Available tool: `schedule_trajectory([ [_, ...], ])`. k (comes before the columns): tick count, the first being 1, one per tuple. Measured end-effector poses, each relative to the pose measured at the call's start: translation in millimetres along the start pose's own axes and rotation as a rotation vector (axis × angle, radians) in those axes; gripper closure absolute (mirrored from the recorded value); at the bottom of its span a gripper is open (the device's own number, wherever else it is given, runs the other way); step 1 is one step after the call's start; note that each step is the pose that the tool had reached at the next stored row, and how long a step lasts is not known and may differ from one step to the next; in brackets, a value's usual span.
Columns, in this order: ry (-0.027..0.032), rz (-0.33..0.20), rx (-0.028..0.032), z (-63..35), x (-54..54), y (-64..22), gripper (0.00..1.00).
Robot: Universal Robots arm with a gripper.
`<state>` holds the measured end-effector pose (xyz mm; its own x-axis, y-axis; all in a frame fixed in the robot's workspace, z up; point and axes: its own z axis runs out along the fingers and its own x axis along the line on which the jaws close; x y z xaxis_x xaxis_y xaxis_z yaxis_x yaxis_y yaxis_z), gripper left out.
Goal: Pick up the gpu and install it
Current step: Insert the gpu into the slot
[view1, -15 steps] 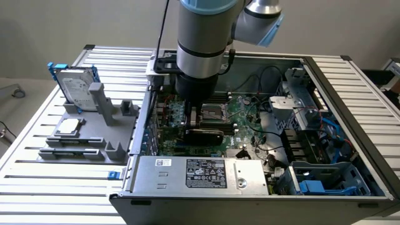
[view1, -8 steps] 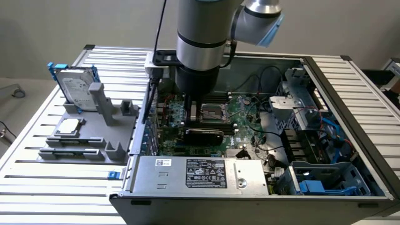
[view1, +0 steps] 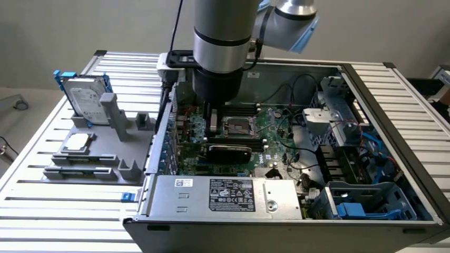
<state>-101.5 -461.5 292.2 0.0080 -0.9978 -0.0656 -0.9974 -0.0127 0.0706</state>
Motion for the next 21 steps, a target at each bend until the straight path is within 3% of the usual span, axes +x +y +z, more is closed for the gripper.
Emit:
schedule_trajectory([
  [10, -0.0001, 0.000, 0.0000, -0.5, 1.7, 26.8, 0.89],
  [21, -0.0001, 0.000, -0.0011, -4.4, 7.9, 39.4, 0.89],
])
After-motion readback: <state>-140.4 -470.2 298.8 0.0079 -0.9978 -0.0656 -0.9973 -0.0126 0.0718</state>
